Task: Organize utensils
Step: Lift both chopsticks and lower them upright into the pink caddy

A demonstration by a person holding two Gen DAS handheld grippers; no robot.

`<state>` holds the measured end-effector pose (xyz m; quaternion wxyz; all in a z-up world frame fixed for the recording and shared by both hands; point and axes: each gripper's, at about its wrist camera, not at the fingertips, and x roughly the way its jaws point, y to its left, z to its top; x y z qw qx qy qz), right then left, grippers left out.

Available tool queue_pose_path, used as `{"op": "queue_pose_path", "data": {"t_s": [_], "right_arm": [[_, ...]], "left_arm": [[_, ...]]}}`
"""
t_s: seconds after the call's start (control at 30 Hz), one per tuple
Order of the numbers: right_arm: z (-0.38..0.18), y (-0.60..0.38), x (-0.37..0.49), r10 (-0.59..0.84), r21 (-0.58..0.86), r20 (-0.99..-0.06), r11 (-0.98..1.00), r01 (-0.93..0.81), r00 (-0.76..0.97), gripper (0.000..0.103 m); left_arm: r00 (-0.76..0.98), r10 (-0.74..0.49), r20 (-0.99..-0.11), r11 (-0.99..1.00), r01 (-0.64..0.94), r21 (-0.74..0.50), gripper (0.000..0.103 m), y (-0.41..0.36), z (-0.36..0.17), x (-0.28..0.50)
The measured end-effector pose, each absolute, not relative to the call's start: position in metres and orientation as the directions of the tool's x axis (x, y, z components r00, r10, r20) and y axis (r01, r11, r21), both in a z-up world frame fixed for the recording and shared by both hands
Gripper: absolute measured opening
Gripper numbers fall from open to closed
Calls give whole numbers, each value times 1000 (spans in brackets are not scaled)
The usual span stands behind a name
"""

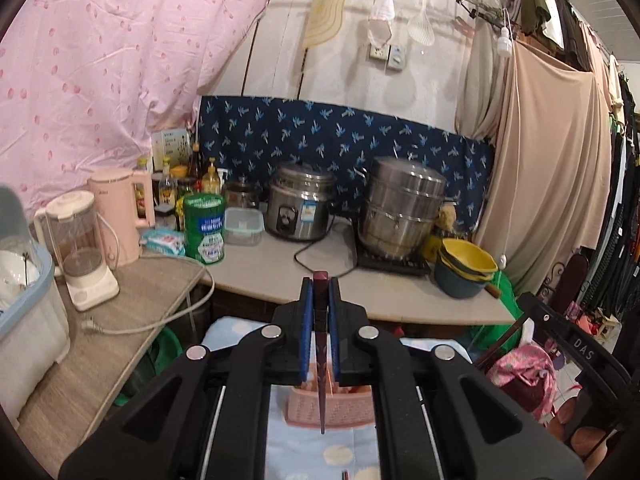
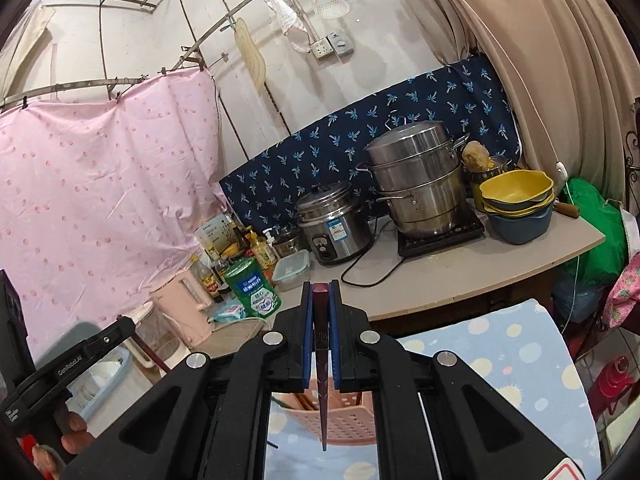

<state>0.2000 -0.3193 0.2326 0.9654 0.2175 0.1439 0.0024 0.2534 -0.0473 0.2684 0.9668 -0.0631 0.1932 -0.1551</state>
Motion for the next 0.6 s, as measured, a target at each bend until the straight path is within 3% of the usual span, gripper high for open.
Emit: {"op": "queue_pose_path", "data": {"t_s": [0.13,0.3,0.6], "right_arm": [[235,-326,231,40,442,-271,893,87,962,7],[226,-335,263,4,467,-279,875,132,960,7],[174,-338,302,31,454,-393,876,164,919,7]], "left_arm": [[906,-286,-311,957,255,-137,7,-61,275,275],[901,-295,-317,955,264,-138,7,-75,269,300],[865,-285,-414,958,248,-142,7,-88,216,335]]}}
